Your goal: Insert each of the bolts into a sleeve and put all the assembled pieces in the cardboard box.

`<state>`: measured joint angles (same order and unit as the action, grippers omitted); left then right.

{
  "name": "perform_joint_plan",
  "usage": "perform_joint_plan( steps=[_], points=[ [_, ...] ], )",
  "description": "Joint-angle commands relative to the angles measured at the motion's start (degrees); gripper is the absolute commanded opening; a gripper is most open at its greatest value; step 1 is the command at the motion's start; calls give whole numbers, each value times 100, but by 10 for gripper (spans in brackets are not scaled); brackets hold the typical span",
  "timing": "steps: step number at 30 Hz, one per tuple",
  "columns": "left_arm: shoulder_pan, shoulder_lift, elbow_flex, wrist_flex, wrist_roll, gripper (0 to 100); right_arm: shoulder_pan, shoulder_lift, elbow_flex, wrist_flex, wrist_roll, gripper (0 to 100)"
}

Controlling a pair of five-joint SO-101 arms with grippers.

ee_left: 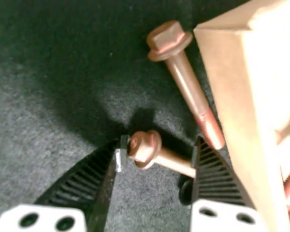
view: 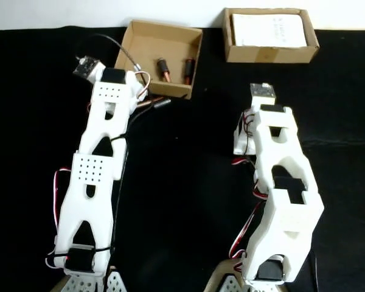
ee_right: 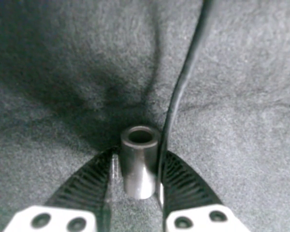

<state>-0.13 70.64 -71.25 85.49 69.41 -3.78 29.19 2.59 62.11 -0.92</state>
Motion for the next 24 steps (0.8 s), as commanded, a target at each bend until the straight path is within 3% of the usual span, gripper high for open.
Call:
perform_joint_plan(
  steps=[1, 6, 16, 24],
  points=[
    [13, 75, -75, -44, 9, 210, 22, -75, -40, -356, -18, 19],
    [13, 119, -84, 0, -35, 176, 22, -75, -40, -356, -18, 19],
    [13, 119, -92, 0, -1618, 8, 22, -75, -40, -356, -18, 19],
    [-92, 40, -629, 923, -2708, 12, 22, -75, 4, -453, -18, 19]
  ],
)
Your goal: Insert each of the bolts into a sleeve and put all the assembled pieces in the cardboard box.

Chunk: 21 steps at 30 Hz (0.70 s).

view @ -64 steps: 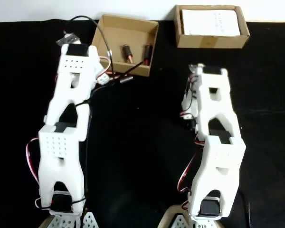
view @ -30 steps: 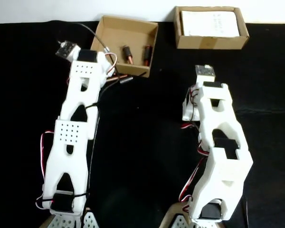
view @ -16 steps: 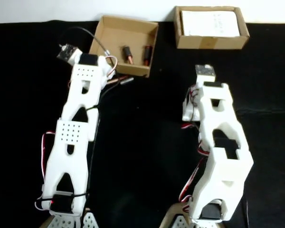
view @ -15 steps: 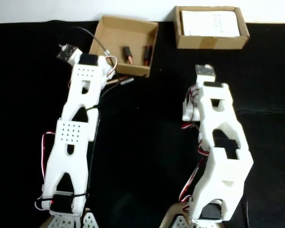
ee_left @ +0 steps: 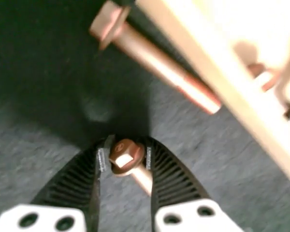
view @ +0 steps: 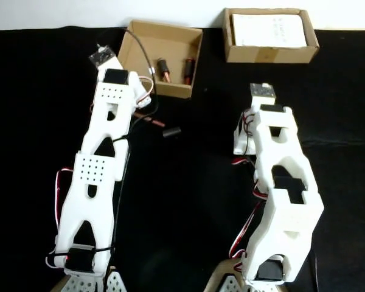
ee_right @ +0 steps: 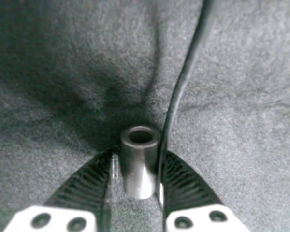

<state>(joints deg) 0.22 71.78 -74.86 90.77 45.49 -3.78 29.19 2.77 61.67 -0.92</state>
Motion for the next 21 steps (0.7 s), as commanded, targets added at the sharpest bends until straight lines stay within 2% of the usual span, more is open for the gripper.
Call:
perform_joint_plan(
  steps=[1, 5, 12, 15, 18, 21],
  points=[
    [-189, -75, -435, 510, -501, 12, 22, -75, -13, -409, -18, 19],
    [-400, -75, -1147, 888, -1301, 13, 22, -75, -13, -418, -18, 19],
    [-435, -84, -1886, 1011, -3446, 13, 22, -75, -13, -418, -18, 19],
    [-321, -66, -1763, 1029, -4325, 35, 22, -75, -13, -418, -18, 19],
    [-110, -75, -1130, 1029, -5081, 74, 22, -75, -13, -418, -18, 19],
    [84, -75, -453, 1029, -5459, 102, 22, -75, -13, -418, -18, 19]
  ],
)
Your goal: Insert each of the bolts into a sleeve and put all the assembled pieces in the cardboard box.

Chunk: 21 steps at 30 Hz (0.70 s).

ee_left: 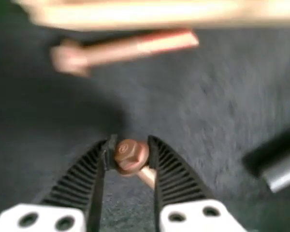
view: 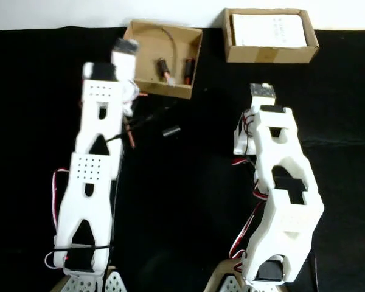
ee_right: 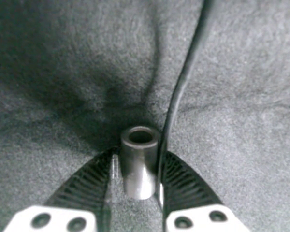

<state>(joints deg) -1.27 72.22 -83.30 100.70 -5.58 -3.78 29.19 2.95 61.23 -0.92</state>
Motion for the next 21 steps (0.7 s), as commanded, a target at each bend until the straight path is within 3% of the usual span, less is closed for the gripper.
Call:
perform_joint_plan(
  steps=[1, 5, 10, 12, 21],
  points=[
    [268, -119, 541, 35, -343, 117, 22, -75, -31, -374, -18, 19],
    [277, -127, 769, 35, -79, 172, 22, -75, -31, -374, -18, 19],
    [31, -347, 840, 53, 1864, 222, 22, -75, -31, -374, -18, 19],
    [4, -602, 1077, 53, 2330, 223, 22, -75, -31, -374, -18, 19],
    [286, -2176, 3398, 26, 3059, 222, 22, -75, -31, -374, -18, 19]
  ],
)
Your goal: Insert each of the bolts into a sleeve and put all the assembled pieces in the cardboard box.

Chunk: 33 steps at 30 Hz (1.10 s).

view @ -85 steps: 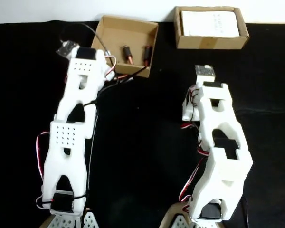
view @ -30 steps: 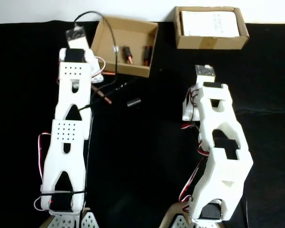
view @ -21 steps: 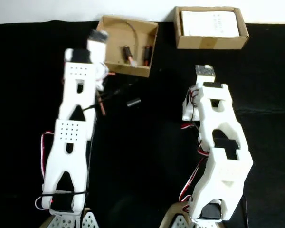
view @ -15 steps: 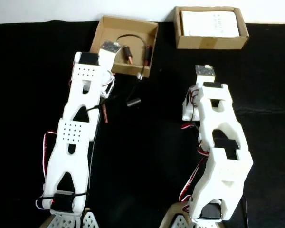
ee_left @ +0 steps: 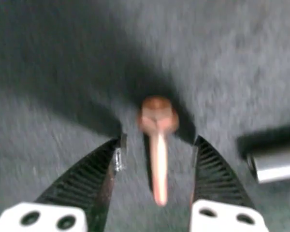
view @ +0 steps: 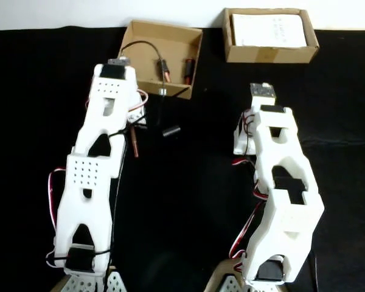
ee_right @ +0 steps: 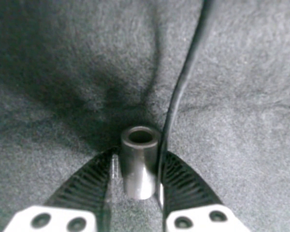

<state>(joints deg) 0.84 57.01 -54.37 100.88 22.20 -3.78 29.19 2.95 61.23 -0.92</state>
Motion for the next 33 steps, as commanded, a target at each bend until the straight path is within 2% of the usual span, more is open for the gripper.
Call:
perform_joint_plan(
  steps=[1, 4, 8, 14, 17, 20, 26, 30, 33],
  points=[
    [57, -655, 629, 0, 369, 221, 22, -75, -31, -374, -18, 19],
    [-40, -444, 664, -9, 484, 221, 22, -75, -31, -374, -18, 19],
    [-154, -110, 673, -440, 510, 206, 22, -75, -31, -374, -18, 19],
    [-119, 66, 664, -1064, 440, 2, 22, -75, -31, -374, -18, 19],
    [-57, 4, 664, -1073, 0, 7, 22, -75, -31, -374, -18, 19],
    [110, -215, 673, -967, -730, 7, 22, -75, -31, -374, -18, 19],
    [286, -1745, 681, -316, -1011, 7, 22, -101, -31, -347, -18, 19],
    [268, -3345, 716, -26, -1415, 7, 31, -127, -40, -251, -53, 19],
    [268, -4716, 1174, -18, -1688, 7, -101, -391, -101, 251, -62, 19]
  ],
)
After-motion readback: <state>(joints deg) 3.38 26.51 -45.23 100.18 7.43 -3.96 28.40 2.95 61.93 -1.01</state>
